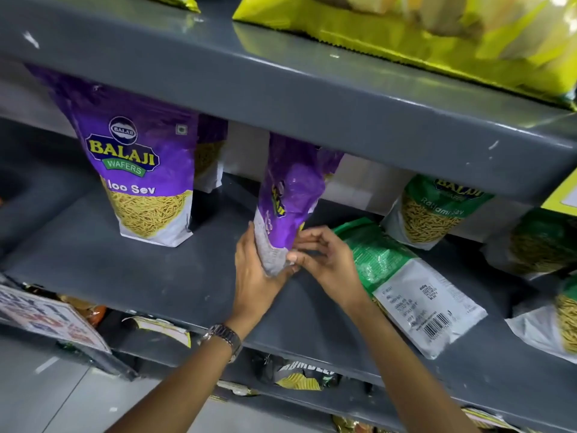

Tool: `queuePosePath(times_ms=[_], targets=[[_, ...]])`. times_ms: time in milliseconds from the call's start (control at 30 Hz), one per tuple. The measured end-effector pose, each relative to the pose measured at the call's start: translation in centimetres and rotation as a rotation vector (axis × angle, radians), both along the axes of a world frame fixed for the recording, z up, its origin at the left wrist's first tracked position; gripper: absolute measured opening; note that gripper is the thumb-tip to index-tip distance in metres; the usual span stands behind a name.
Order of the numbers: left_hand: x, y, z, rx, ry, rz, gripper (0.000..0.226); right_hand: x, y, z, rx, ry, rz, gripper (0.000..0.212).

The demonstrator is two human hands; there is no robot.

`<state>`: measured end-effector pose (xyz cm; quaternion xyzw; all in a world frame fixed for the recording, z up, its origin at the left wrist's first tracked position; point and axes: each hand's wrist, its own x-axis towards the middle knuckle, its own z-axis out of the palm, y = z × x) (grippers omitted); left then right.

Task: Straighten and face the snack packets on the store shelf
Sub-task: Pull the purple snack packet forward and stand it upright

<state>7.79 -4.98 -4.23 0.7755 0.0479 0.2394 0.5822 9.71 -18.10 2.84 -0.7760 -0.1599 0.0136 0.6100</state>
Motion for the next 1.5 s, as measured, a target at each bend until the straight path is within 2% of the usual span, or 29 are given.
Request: queuePosePath(times_ms=[100, 200, 267, 333, 367, 433, 500, 567, 600, 667, 733, 767, 867, 933, 1067, 1333, 1433, 1500], targets=[[0.6, 0.6, 0.2, 0.003, -0.001, -0.007, 0.104, 0.1, 0.6, 1.0, 0.074, -0.06, -0.084, 0.029], [0.8, 1.4, 0.4, -0.064, 0.033, -0.067, 0.101, 1.2, 0.8, 1.5, 0.05, -0.203, -0.38, 0.045], [0.9, 2.4, 0.5, -0.128, 0.09, -0.133, 0.107, 2.2, 0.7, 1.6, 0.031, -0.144, -0.425, 0.072], [1.2, 3.7, 0.5, -0.141, 0.132, -0.239, 0.107, 3.0, 0.6, 1.9, 0.03, 0.024, -0.327, 0.1], [1.5, 4.5, 0.5, -0.109, 0.154, -0.291, 0.105, 3.3, 0.6, 2.0, 0.038, 0.096, -0.258, 0.106], [2.2, 6.4, 0.6, -0.01, 0.214, -0.393, 0.095, 3.7, 0.3, 1.9, 0.079, 0.171, -0.13, 0.102], [2.9, 8.3, 1.2, 0.1, 0.268, -0.439, 0.077, 4.0, 0.0, 1.5, 0.154, 0.209, -0.034, 0.085], [3.3, 9.6, 1.8, 0.191, 0.231, -0.399, 0.066, 4.0, -0.4, 0.7, 0.13, 0.212, -0.03, 0.081], [3.4, 10.0, 1.8, 0.2, 0.193, -0.361, 0.069, 3.9, -0.6, 0.5, 0.101, 0.207, -0.044, 0.082], [3.2, 10.3, 1.5, 0.05, 0.189, -0.352, 0.076, 3.7, -1.1, 0.3, 0.058, 0.194, -0.092, 0.074], [2.8, 10.1, 0.9, -0.136, 0.241, -0.421, 0.082, 3.6, -1.2, 0.0, -0.037, 0.157, -0.122, 0.052], [2.6, 9.8, 0.7, -0.166, 0.258, -0.437, 0.084, 3.5, -1.1, -0.2, -0.1, 0.136, -0.149, 0.05], [2.6, 9.0, 0.9, -0.173, 0.269, -0.437, 0.076, 3.1, -0.6, -0.9, -0.175, 0.09, -0.22, 0.062], [2.8, 8.7, 1.1, -0.162, 0.265, -0.412, 0.072, 2.6, -0.3, -1.0, -0.09, 0.119, -0.195, 0.065], [2.8, 8.8, 1.3, -0.14, 0.243, -0.368, 0.079, 1.9, -0.3, -1.5, 0.055, 0.196, -0.132, 0.059], [2.1, 8.5, 1.8, -0.121, 0.207, -0.352, 0.071, 1.5, -0.3, -1.9, 0.082, 0.209, -0.127, 0.061], [2.1, 8.5, 1.6, -0.141, 0.222, -0.357, 0.075, 1.3, 0.0, -2.0, 0.086, 0.198, -0.141, 0.058], [2.1, 8.9, 1.3, -0.144, 0.241, -0.384, 0.087, 1.1, 0.2, -2.0, 0.091, 0.205, -0.153, 0.057]])
